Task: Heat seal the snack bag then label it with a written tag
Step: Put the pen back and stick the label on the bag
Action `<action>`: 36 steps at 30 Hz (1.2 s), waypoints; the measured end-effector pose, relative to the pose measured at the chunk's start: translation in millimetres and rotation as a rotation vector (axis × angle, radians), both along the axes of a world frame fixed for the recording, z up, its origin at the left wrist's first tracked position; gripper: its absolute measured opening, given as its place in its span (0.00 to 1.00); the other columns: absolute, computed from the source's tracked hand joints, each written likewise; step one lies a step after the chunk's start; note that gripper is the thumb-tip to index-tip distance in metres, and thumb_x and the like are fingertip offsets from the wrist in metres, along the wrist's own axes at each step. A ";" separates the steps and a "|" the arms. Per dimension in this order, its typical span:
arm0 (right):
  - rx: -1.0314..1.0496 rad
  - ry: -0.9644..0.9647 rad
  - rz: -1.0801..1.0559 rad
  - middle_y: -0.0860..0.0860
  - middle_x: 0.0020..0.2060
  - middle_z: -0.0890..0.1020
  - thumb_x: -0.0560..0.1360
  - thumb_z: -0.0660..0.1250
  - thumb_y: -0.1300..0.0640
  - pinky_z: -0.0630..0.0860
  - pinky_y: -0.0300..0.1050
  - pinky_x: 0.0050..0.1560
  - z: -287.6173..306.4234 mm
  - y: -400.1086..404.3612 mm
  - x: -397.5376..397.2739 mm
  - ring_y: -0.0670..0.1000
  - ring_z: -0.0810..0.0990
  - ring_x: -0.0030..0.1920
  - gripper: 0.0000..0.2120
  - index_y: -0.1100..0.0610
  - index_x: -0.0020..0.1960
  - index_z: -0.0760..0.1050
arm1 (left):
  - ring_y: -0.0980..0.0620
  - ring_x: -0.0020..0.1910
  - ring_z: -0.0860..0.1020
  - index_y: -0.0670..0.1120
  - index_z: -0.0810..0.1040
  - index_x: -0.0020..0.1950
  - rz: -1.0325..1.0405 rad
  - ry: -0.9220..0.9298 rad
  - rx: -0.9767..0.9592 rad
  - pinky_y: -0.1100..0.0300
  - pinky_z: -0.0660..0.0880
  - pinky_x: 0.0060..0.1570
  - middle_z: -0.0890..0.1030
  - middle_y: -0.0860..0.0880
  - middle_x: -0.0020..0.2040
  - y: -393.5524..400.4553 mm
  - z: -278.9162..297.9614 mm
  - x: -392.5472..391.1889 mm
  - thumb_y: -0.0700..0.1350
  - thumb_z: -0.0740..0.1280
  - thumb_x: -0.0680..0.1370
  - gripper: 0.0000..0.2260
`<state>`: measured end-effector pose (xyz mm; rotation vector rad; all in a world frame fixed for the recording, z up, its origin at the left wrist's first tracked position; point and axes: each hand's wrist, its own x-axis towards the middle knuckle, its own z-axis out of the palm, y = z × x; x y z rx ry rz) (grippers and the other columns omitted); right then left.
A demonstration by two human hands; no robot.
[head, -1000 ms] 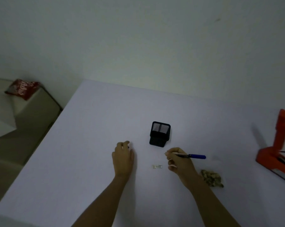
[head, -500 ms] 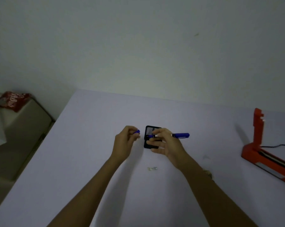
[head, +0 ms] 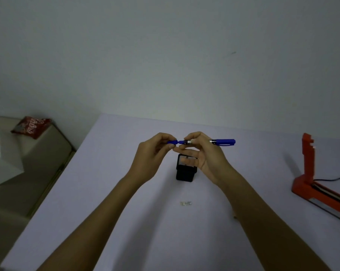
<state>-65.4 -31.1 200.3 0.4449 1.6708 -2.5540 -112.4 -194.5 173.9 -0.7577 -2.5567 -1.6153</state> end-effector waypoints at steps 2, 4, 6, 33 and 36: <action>0.000 0.001 0.012 0.61 0.43 0.83 0.79 0.58 0.62 0.80 0.45 0.33 -0.1 0.2 1.6 0.62 0.84 0.48 0.07 0.61 0.47 0.75 | 0.65 0.48 0.78 0.48 0.78 0.54 -0.001 -0.001 -0.010 0.75 0.73 0.47 0.80 0.59 0.47 0.6 1.3 3.7 0.41 0.64 0.79 0.06; 0.021 0.003 0.038 0.60 0.43 0.83 0.79 0.59 0.62 0.80 0.45 0.33 -0.6 2.3 2.5 0.59 0.84 0.45 0.07 0.61 0.49 0.76 | 0.63 0.49 0.78 0.48 0.78 0.54 -0.002 -0.002 -0.014 0.74 0.73 0.47 0.80 0.58 0.47 0.7 3.5 7.1 0.42 0.65 0.79 0.06; 0.076 0.003 0.048 0.60 0.43 0.84 0.78 0.63 0.61 0.79 0.43 0.33 -0.4 3.9 3.8 0.54 0.83 0.39 0.07 0.61 0.51 0.78 | 0.62 0.47 0.79 0.49 0.79 0.53 0.000 -0.016 0.002 0.73 0.74 0.47 0.81 0.58 0.47 -0.5 7.3 9.8 0.42 0.65 0.78 0.06; 0.313 -0.432 -0.060 0.56 0.41 0.81 0.76 0.67 0.55 0.79 0.44 0.38 -114.1 63.4 -2.1 0.51 0.76 0.34 0.08 0.58 0.52 0.76 | 0.50 0.37 0.77 0.42 0.79 0.49 0.132 -0.137 -0.326 0.60 0.74 0.38 0.82 0.45 0.42 7.8 -106.9 -53.2 0.42 0.66 0.78 0.05; 0.322 -0.480 -0.033 0.56 0.41 0.81 0.76 0.67 0.56 0.79 0.44 0.38 -133.5 60.5 1.7 0.51 0.77 0.34 0.07 0.59 0.51 0.76 | 0.51 0.39 0.76 0.42 0.79 0.49 0.106 -0.145 -0.383 0.61 0.72 0.40 0.82 0.44 0.44 19.2 -127.9 -59.0 0.42 0.66 0.77 0.05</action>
